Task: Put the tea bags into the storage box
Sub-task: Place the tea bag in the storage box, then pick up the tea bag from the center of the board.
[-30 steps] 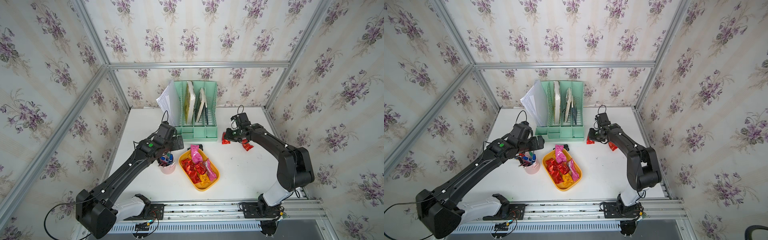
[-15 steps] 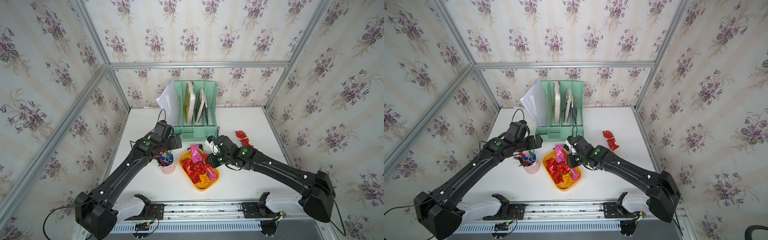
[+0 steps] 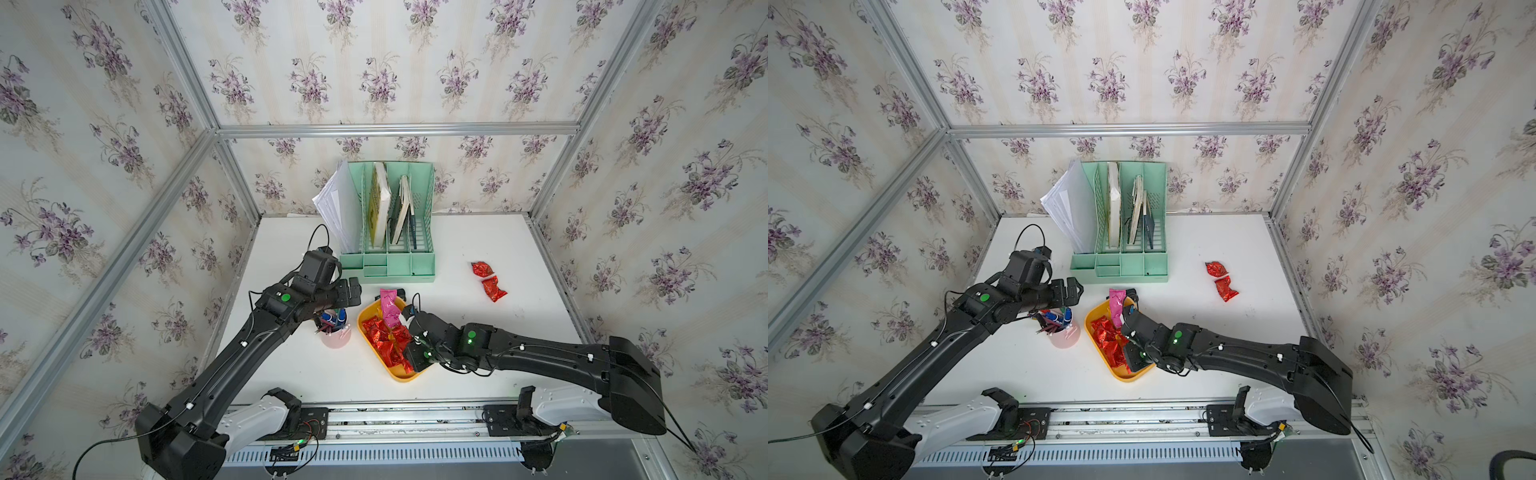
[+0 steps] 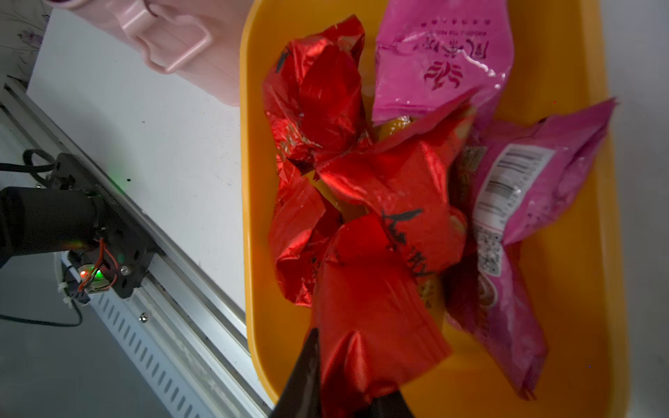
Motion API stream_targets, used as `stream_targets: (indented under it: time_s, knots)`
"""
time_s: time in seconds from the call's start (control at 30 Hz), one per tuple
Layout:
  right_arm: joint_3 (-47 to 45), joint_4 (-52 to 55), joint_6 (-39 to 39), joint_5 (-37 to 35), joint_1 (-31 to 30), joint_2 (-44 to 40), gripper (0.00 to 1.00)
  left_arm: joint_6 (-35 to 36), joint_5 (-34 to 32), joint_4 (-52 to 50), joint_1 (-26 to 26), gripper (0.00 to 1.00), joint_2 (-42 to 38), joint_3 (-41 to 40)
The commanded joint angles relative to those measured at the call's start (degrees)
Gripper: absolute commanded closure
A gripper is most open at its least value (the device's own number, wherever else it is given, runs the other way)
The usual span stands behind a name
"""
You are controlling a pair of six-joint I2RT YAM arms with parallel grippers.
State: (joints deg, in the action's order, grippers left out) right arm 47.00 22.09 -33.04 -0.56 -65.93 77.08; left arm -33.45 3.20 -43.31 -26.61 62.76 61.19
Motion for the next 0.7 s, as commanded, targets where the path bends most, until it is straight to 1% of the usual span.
stream_targets:
  time_s: [0.0,0.03,0.13,0.23,0.3,0.4,0.5,0.57,0.67]
  knots:
    - [-0.2,-1.9,-0.3,-3.2,0.1,0.7,0.73,0.2,0.7,-1.8,0.0,0.01,-1.4,-0.3]
    - [-0.3,-2.3,-0.5,-3.1,0.1,0.6,0.69,0.1,0.7,-1.9,0.1,0.01,-2.0,-0.6]
    - [0.2,-2.9,-1.7,-2.3,0.0,0.0,0.50,-0.2,0.5,-1.9,0.1,0.01,-4.3,-1.8]
    - [1.3,-2.7,-3.3,-1.9,0.0,-1.5,0.37,-0.2,0.6,-2.1,0.1,0.01,-6.1,-3.0]
    - [2.4,-2.1,-4.6,-2.7,0.0,-2.9,0.35,-0.2,0.8,-2.3,0.1,0.01,-6.8,-3.5]
    - [4.8,0.4,-6.8,-5.8,0.2,-4.9,0.34,-0.1,2.4,-2.5,0.1,0.01,-7.1,-3.4]
    - [8.3,4.6,-8.4,-9.3,1.7,-4.6,0.34,1.9,4.6,-1.5,0.1,0.01,-6.4,-3.2]
    - [10.2,7.1,-9.6,-10.6,4.2,-3.8,0.34,3.3,4.8,-1.1,0.1,0.01,-5.1,-2.6]
    - [11.5,10.0,-12.5,-10.3,11.5,-2.6,0.35,4.2,5.0,-0.4,0.1,0.01,-2.5,-1.2]
